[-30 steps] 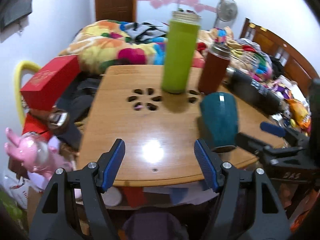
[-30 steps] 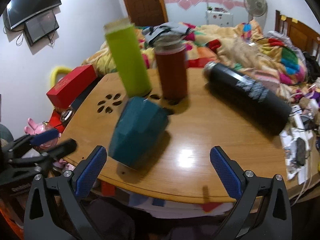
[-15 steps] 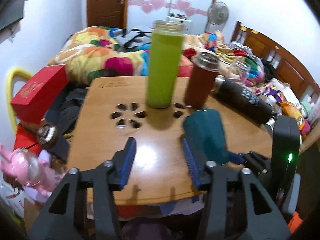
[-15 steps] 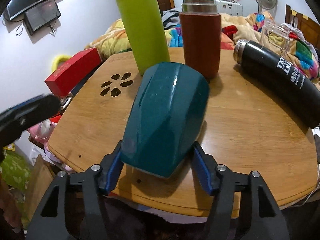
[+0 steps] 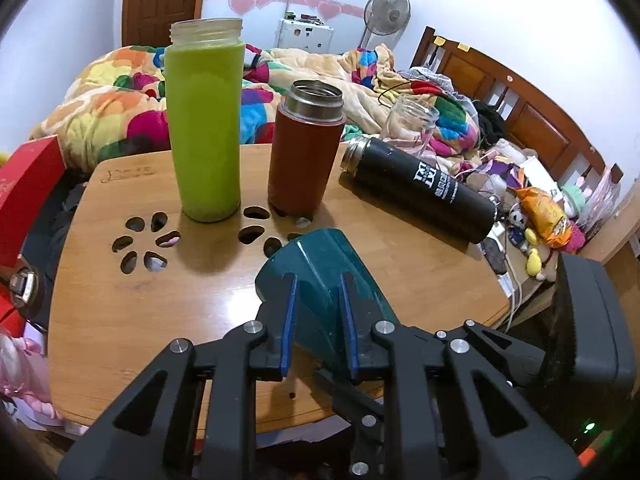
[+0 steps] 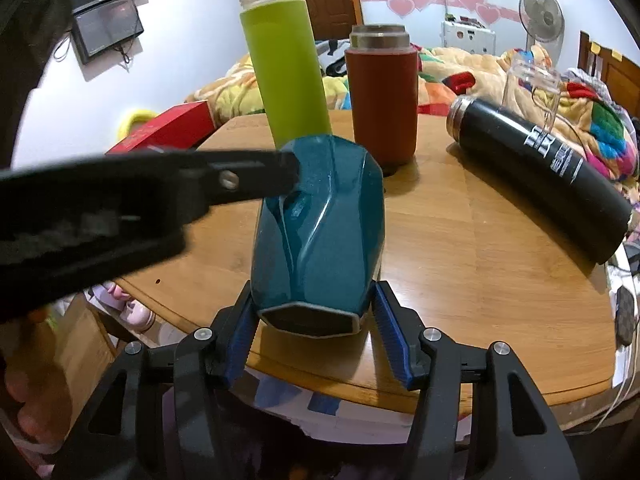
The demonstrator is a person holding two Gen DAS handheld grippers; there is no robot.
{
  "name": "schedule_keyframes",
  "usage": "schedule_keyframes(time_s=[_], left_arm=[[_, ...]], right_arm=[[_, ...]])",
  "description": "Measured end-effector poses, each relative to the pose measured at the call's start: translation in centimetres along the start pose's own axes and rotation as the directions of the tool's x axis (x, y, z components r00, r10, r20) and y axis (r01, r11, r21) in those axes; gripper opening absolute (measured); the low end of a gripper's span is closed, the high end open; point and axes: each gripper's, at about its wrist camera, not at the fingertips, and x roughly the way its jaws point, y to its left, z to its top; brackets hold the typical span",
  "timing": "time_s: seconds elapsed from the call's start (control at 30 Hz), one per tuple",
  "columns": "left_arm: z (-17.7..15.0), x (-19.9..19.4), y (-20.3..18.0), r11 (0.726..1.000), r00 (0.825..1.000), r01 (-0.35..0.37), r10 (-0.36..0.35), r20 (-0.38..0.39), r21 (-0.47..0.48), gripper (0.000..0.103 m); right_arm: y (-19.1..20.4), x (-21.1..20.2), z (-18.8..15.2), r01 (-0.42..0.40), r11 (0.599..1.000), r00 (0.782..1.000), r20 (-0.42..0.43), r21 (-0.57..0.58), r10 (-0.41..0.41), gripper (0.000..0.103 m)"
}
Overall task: Flip cup upside down
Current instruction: 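Rotate the teal cup with the right gripper so its rim faces up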
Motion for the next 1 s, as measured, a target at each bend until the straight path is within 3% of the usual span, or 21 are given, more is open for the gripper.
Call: schedule_keyframes(time_s=[0.2,0.3,0.87,1.0], left_arm=[[0.5,-0.5,0.4,1.0,1.0,-0.005,0.005,0.017,-0.007,0.02],[0.7,-0.6,0.5,1.0,1.0,-0.011,0.011,0.019,-0.007,0.013],[2.3,-0.9,2.2,0.999,0.998,-0.022,0.024,0.055,-0.031,0.012],[2.4,-0.3,2.8,0.998,0.999,0.018,-0.016,0.033,-0.055,0.011]], right_arm=[[-0.5,-1.2,0.4,-0.022,1.0,1.0,0.02,-0.004,0.022,0.052],[-0.6,-1.7,0.7,-0.028,1.0,0.999,0.039,0.0,0.028,0.052],[-0.6,-1.5,3.4,-0.05,0.999,0.997,0.066,0.019,0.048,0.051],[0.0,-0.8,4.1,-0.055,0.998,0.997,0.061,-0.005,0.055,0.048]])
